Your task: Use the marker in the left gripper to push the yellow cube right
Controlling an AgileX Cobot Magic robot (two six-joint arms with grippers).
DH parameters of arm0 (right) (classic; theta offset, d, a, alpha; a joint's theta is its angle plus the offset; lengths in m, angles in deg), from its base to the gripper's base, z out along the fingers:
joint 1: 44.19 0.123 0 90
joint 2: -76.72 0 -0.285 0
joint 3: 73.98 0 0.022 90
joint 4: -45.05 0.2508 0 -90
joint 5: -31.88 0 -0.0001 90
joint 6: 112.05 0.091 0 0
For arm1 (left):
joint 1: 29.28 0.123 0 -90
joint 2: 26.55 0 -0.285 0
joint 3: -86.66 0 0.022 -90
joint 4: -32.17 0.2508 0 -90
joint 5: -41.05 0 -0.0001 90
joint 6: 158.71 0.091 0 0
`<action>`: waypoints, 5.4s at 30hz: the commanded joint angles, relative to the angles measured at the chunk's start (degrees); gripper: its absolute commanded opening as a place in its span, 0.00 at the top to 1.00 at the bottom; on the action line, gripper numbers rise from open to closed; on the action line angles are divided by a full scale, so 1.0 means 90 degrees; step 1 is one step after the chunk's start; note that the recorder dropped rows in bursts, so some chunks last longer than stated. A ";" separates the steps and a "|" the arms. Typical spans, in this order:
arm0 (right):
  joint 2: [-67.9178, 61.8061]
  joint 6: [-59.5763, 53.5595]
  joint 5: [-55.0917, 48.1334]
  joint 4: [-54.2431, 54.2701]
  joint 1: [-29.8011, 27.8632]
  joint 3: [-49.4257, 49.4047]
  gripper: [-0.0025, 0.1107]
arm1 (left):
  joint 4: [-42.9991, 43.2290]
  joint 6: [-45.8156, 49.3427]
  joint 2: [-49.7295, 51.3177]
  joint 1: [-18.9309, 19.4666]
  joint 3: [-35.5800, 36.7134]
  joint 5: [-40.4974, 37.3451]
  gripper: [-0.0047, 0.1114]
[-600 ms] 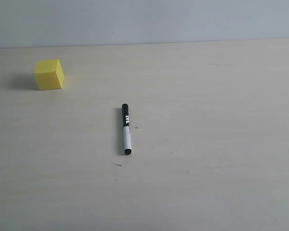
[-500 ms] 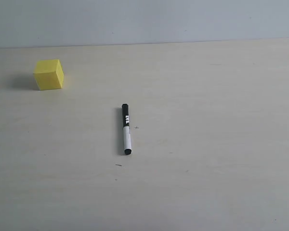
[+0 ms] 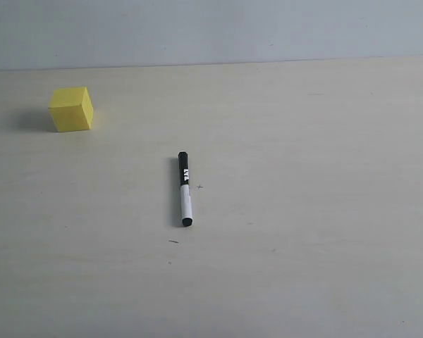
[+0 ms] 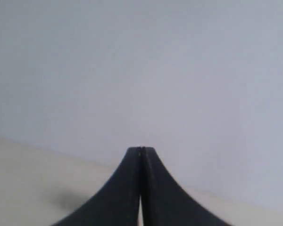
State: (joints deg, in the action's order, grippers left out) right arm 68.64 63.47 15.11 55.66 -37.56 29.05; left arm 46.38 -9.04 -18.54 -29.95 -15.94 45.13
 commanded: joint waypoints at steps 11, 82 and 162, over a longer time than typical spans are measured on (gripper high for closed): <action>0.0033 -0.0020 0.0043 -0.0005 0.0008 -0.0028 0.98 | 0.0388 -0.2617 0.0603 0.0007 -0.2324 0.1650 0.96; 0.0033 -0.0021 0.0043 -0.0007 0.0008 -0.0028 0.98 | -0.1104 -0.0776 1.3705 -0.4808 -0.9574 -0.6167 0.50; 0.0033 0.0006 0.0043 -0.0007 0.0008 -0.0028 0.98 | 0.1783 0.3928 1.0525 0.0664 -0.7924 -0.6992 0.96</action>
State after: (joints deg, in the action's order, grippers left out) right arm 68.64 63.60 15.11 55.66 -37.56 29.05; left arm 62.67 15.66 74.00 -26.20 -87.67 -24.13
